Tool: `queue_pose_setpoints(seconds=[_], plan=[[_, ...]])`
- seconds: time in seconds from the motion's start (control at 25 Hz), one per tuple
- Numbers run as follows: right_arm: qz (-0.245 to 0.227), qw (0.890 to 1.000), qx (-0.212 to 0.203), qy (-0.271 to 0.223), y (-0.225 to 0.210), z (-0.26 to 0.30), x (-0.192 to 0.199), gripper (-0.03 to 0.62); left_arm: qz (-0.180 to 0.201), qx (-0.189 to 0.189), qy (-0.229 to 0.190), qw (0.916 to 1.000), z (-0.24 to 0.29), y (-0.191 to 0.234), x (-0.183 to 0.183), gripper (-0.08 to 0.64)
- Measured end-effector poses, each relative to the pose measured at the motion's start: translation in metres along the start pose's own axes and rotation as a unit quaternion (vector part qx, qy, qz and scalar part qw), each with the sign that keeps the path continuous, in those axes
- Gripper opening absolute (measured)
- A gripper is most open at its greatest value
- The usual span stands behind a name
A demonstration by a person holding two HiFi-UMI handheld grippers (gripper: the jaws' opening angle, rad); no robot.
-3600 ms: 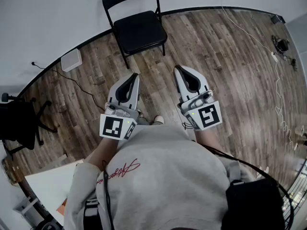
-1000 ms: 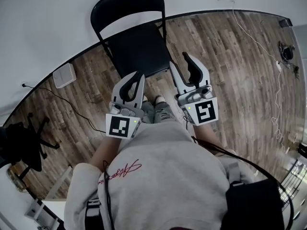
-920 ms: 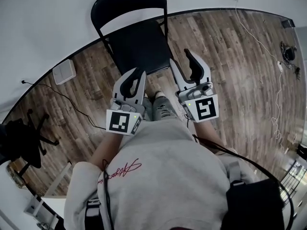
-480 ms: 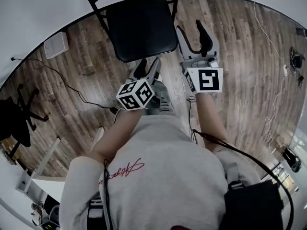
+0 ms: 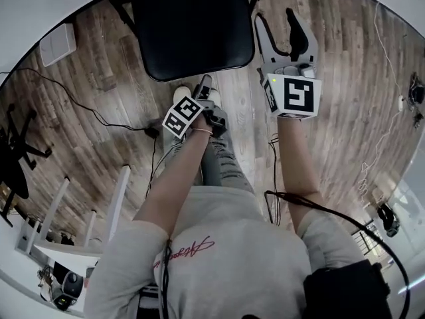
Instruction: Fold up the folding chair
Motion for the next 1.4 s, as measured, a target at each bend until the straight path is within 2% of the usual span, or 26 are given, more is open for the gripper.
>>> queue_pose_setpoints(seconds=[0.12, 0.2, 0.28, 0.4, 0.52, 0.64, 0.8, 0.96, 1.08, 1.16, 1.24, 1.4], plan=[[-0.025, 0.999, -0.023, 0.016, 0.008, 0.015, 0.027, 0.227, -0.008, -0.013, -0.013, 0.9998, 0.023, 0.026, -0.002, 0.255], [-0.020, 0.999, -0.027, 0.026, 0.005, 0.027, 0.044, 0.232, -0.020, -0.021, -0.028, 0.9992, 0.036, 0.039, -0.003, 0.255], [-0.014, 0.999, -0.024, 0.036, -0.001, 0.040, 0.059, 0.235, -0.017, -0.013, -0.038, 0.9991, 0.044, 0.046, -0.007, 0.255], [-0.006, 0.999, -0.020, 0.045, -0.010, 0.059, 0.075, 0.235, 0.016, 0.043, -0.036, 0.9983, 0.049, 0.048, -0.011, 0.255], [-0.009, 0.999, -0.023, 0.047, -0.013, 0.074, 0.087, 0.236, 0.025, 0.115, -0.020, 0.9929, 0.050, 0.057, -0.015, 0.276], [-0.014, 0.998, -0.035, 0.050, -0.014, 0.084, 0.098, 0.236, 0.032, 0.178, 0.002, 0.9836, 0.054, 0.061, -0.015, 0.287], [-0.018, 0.997, -0.041, 0.058, -0.016, 0.098, 0.117, 0.236, 0.050, 0.225, 0.019, 0.9730, 0.066, 0.056, -0.018, 0.299], [-0.011, 0.997, -0.036, 0.065, -0.017, 0.105, 0.133, 0.236, 0.059, 0.286, 0.056, 0.9547, 0.082, 0.049, -0.024, 0.299], [-0.020, 0.997, -0.037, 0.064, -0.014, 0.114, 0.139, 0.236, 0.056, 0.319, 0.046, 0.9449, 0.089, 0.046, -0.031, 0.298], [-0.031, 0.997, -0.030, 0.064, -0.015, 0.121, 0.138, 0.235, 0.039, 0.325, 0.034, 0.9444, 0.089, 0.048, -0.031, 0.291], [-0.038, 0.997, -0.017, 0.065, -0.019, 0.130, 0.134, 0.236, 0.024, 0.317, 0.030, 0.9476, 0.088, 0.053, -0.028, 0.281], [-0.002, 0.998, 0.011, 0.064, -0.035, 0.156, 0.120, 0.236, -0.021, 0.311, 0.052, 0.9487, 0.089, 0.058, -0.022, 0.271]])
Point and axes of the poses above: the fingertips, and each gripper's own axes: z forward along the fingers, y to its left, x out of its underside, the point moved 5 cm from there along -z, backward along the fingers, and after that the axes turned 8 degrees about x, right-handed, at the moved point
